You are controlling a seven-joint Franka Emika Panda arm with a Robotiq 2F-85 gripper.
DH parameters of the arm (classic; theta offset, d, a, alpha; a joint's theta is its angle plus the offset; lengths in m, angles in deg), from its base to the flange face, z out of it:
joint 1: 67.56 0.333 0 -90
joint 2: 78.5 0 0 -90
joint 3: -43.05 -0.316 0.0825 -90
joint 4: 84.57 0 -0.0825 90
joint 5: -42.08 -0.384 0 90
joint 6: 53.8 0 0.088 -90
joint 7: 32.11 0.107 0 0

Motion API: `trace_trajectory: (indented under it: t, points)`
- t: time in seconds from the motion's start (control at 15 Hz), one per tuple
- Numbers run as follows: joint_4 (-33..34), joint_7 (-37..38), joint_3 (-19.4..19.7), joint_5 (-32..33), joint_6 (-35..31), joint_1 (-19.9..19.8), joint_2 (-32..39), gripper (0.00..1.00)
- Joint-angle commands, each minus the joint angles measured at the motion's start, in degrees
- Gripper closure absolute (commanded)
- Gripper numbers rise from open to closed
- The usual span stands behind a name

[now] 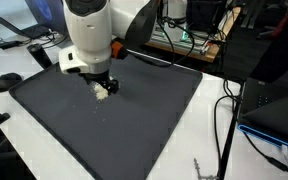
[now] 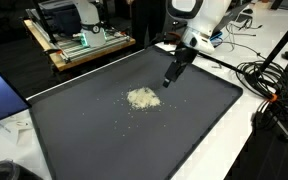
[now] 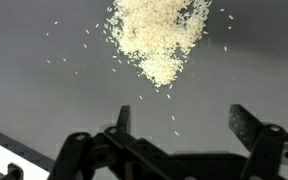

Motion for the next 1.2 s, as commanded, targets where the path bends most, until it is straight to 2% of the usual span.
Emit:
trace_trajectory:
  t: [0.0, 0.27, 0.6, 0.87, 1.13]
  points:
    - [-14.0, 3.7, 0.1, -1.0, -8.0, 0.0, -8.4, 0.0]
    - [-25.3, 9.1, 1.6, 1.1, -16.9, 0.8, -15.2, 0.0]
    - [-38.7, 10.1, 3.5, 3.8, -30.1, 0.1, -23.6, 0.0]
    - [-46.7, 7.3, 4.8, 2.5, -40.2, -2.2, -28.0, 0.0]
    - [-52.1, -0.6, 3.3, -4.1, -49.2, -7.6, -29.8, 0.0]
